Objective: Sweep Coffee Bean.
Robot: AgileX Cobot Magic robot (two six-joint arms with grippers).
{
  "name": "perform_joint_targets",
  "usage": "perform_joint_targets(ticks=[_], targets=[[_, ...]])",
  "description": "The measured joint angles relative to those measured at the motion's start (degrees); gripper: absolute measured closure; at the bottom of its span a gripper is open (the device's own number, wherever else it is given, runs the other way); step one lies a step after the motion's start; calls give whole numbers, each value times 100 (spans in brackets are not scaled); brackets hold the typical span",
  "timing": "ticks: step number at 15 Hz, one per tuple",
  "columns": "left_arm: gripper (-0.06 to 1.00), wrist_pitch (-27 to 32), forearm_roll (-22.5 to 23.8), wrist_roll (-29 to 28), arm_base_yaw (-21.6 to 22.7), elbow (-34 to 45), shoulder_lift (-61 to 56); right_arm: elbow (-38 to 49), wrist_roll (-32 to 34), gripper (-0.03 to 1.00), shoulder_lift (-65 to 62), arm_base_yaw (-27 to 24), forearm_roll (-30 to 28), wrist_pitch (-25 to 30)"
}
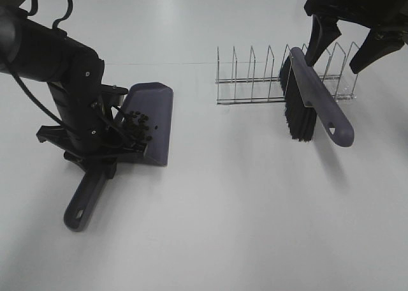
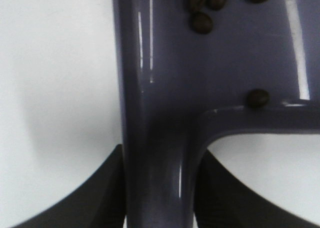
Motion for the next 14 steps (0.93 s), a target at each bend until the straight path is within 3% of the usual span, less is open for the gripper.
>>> perform_joint_targets(ticks=[6,7,8,14], targets=[[59,-34,-57,29,0,-166,103,378,0,29,-659,0,6,11],[39,-40,-132,52,0,-172,109,378,0,29,-716,0,6,11],[32,-34,-166,149,0,-178,97,378,0,29,-716,0,6,11],[27,315,-344,596,17,-172,-470,378,0,29,-716,0,6,11]])
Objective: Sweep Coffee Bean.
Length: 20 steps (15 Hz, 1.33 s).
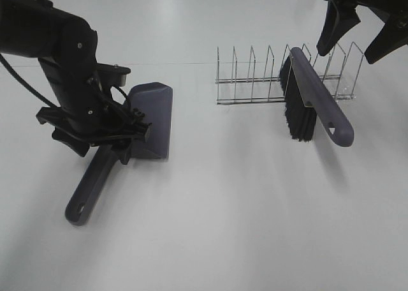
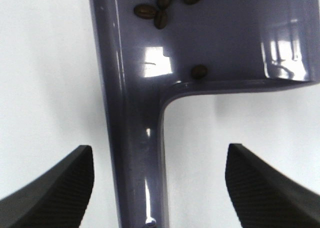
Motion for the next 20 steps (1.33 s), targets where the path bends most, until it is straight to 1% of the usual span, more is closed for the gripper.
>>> perform_joint_targets(ticks=[1,2,3,5,7,9,13,16,17,18,19,20], targets=[[27,57,-149,74,63,0,-183,0,0,29,0,0,0,0],[27,120,-355,223,229,0,-372,40,0,29,-11,0,6,-6],[27,178,-584,413,470,0,-539,138,0,29,-69,0,17,-11],[27,298,-934,882,1094,0,-825,413,0,29,-338,0,17,-11],[27,447,-968,1209,1621,0,-1192,791,0,29,-745,0,11,-11],[27,762,-968,1478,1960,115,-1788,1272,0,29,-1415,0,11,-11],[27,871,-831,1507,1994,1134,-3209,2194,11,29,-2733,0,11,-6],[27,900,-756,1513,1994,2091,-4715,3065,11,29,-3994,0,11,0],[27,917,-756,1513,1994,2636,-5758,3581,-23,29,-4945,0,-69,6],[27,922,-751,1490,1994,2865,-6325,3696,-86,29,-5128,0,-126,6],[27,922,-745,1484,1994,2979,-6549,3902,-218,29,-5586,0,-269,11],[27,928,-716,1484,1994,3186,-7082,4057,-309,29,-5987,0,-395,17]])
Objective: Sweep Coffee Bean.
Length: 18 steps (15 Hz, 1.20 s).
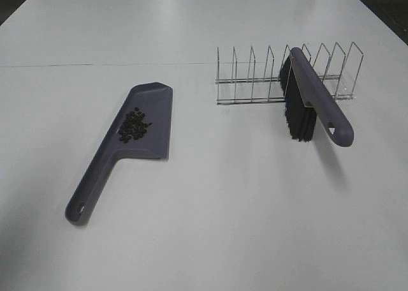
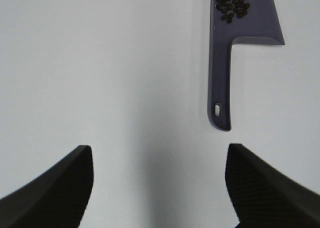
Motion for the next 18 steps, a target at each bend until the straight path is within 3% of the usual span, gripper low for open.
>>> perform_joint_targets(ticks=[5,8,12,18], targets=[[27,86,6,0,0,951,-2252,785,-40,29,-1982,0,-126,6],[27,298,74,-17,0,1117,-3403,1364,-132,29,-3157,0,-195,11],[27,561,189,-17,0,1266,-4165,1833,-195,29,-4154,0,-212,-74],[27,561,195,-17,0,1278,-4607,2206,-195,29,-4240,0,-212,-619]])
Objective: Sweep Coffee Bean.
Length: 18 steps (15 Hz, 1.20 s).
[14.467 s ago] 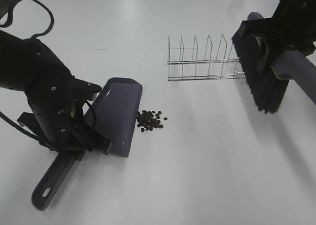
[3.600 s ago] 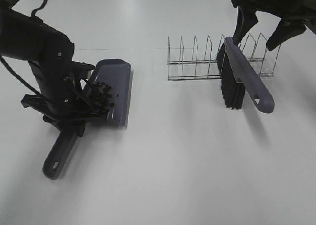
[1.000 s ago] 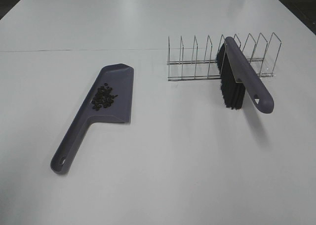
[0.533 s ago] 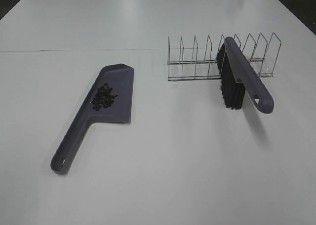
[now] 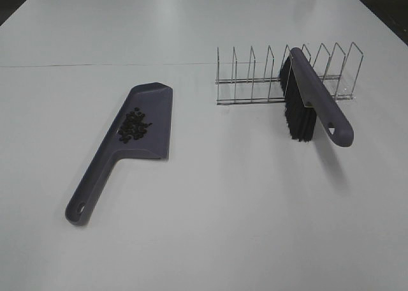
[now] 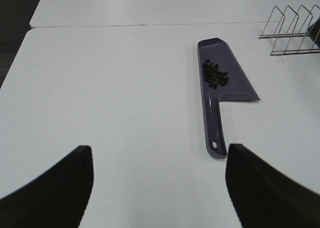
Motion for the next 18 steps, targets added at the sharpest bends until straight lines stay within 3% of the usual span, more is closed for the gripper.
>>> perform_joint_targets(ticks=[12,16,18], targets=[[27,0,275,0,0,0,0,0,218,29,0,0,-229,-6],[27,0,269,0,745,0,0,0,218,29,0,0,-206,-6],[27,0,269,0,859,0,-6,0,218,29,0,0,-206,-6]])
